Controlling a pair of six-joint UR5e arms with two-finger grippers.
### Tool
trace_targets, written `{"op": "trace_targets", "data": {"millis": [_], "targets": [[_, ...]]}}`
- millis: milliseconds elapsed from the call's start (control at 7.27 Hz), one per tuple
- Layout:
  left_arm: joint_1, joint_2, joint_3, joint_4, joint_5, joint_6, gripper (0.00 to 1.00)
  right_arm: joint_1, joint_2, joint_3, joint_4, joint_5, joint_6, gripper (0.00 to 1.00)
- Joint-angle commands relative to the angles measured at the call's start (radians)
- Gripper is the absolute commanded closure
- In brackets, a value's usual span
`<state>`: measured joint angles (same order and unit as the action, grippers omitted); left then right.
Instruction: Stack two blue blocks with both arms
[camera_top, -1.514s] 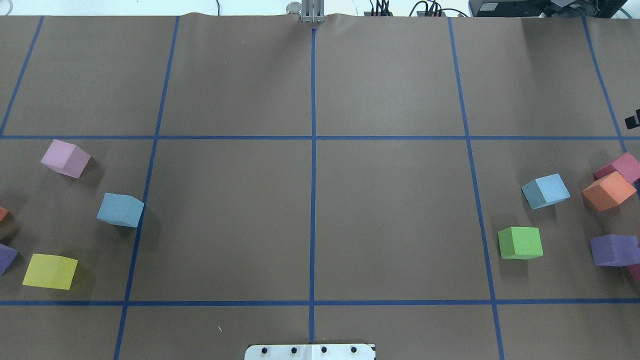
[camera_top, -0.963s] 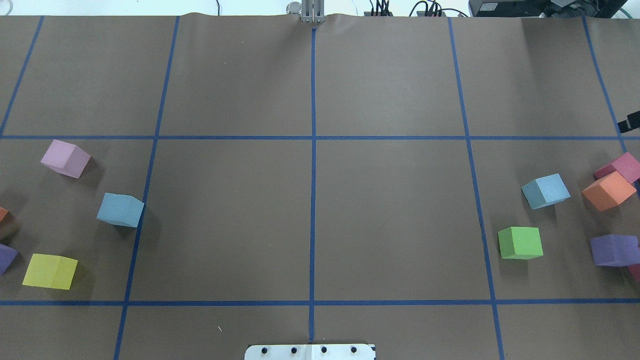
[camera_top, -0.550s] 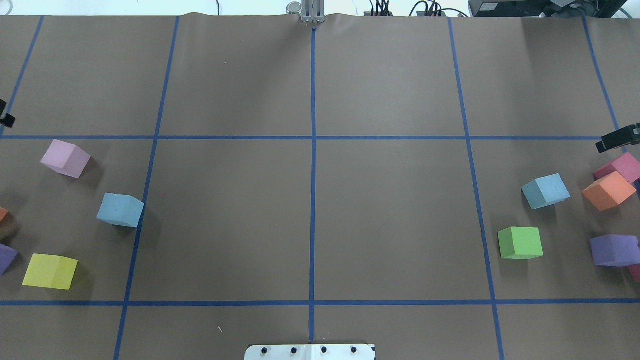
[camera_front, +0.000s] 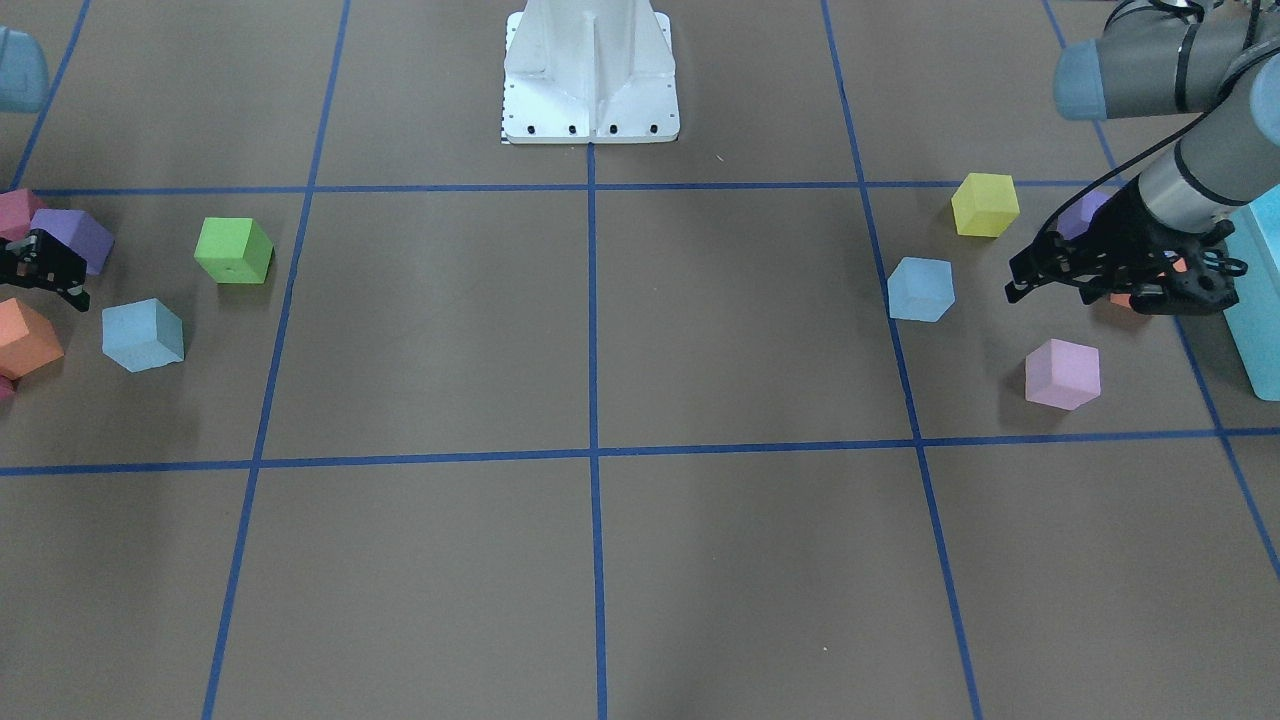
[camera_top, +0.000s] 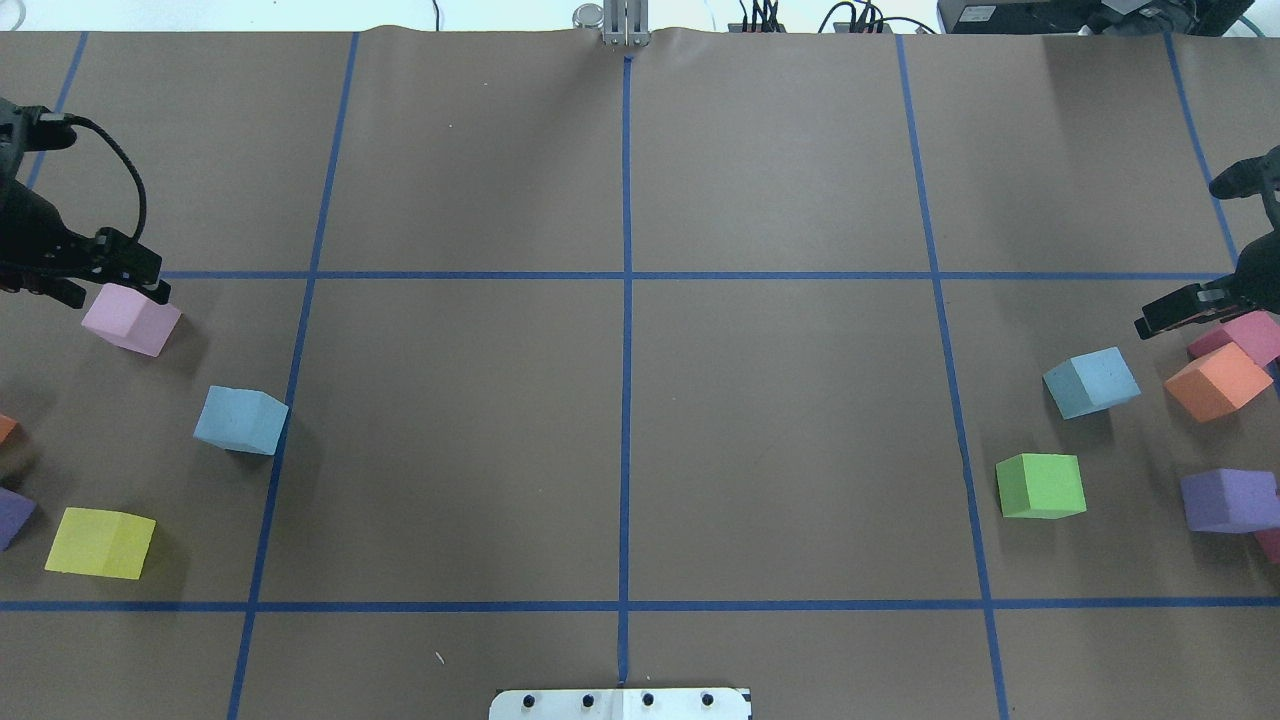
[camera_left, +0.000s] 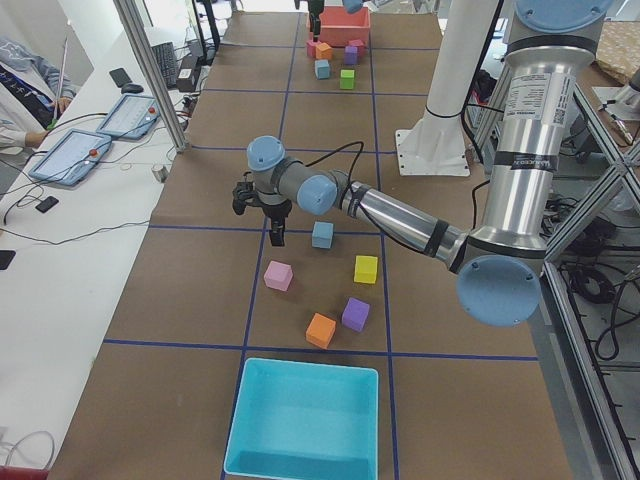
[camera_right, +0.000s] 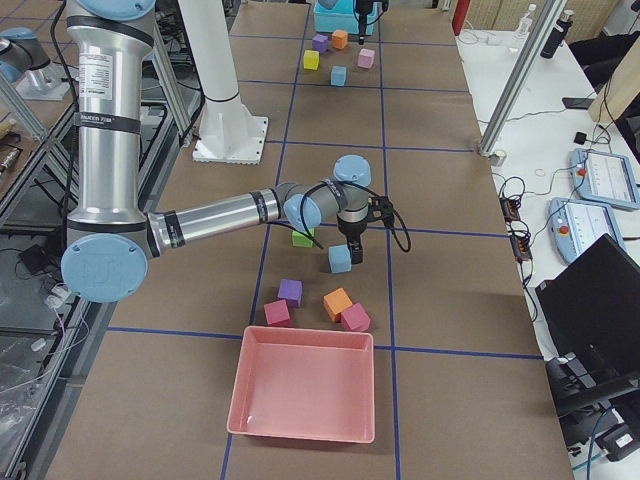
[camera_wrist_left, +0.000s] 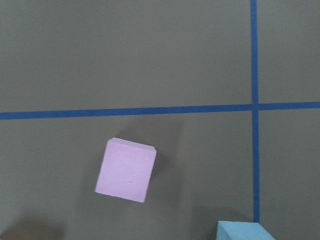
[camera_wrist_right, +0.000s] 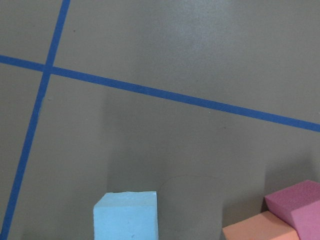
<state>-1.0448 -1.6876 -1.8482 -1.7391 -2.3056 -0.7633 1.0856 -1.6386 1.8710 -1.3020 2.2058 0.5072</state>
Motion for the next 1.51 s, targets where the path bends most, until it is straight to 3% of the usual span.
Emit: {"op": "trace_targets", "data": {"millis": [0,275,1376], "targets": [[0.074,-0.006,-0.005,-0.046,0.031,-0.114,0.01,-0.077,0.007,-0.001,0.047,-0.004,0.146,0.0],[0.123,-0.018,-0.003,-0.047,0.078,-0.151,0.01,-0.096,0.008,-0.022,0.05,-0.006,0.149,0.0],[0.189,0.0,0.007,-0.12,0.123,-0.188,0.02,-0.147,-0.026,-0.035,0.093,-0.07,0.105,0.0]]}}
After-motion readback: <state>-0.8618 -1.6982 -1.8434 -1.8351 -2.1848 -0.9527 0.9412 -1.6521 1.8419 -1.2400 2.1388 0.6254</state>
